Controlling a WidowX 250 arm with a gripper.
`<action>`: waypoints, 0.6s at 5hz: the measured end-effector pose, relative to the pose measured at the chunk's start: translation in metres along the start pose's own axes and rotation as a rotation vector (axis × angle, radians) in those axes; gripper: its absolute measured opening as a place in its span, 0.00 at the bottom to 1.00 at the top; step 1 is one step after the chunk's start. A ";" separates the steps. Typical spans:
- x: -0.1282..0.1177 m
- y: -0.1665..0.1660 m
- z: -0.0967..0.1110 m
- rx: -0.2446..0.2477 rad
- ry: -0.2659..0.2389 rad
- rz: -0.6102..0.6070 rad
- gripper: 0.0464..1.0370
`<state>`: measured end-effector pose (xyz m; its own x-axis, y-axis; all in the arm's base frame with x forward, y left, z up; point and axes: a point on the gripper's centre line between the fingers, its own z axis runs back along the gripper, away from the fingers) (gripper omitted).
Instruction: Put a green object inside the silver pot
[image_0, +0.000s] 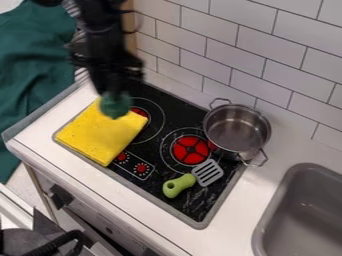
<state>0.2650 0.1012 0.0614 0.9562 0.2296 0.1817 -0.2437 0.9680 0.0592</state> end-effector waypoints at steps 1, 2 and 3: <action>0.003 -0.040 0.000 -0.053 -0.009 -0.110 0.20; -0.003 -0.086 -0.009 -0.088 0.012 -0.227 0.20; 0.000 -0.130 -0.010 -0.084 0.014 -0.342 0.20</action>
<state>0.2985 -0.0239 0.0435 0.9825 -0.1087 0.1514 0.1049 0.9939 0.0333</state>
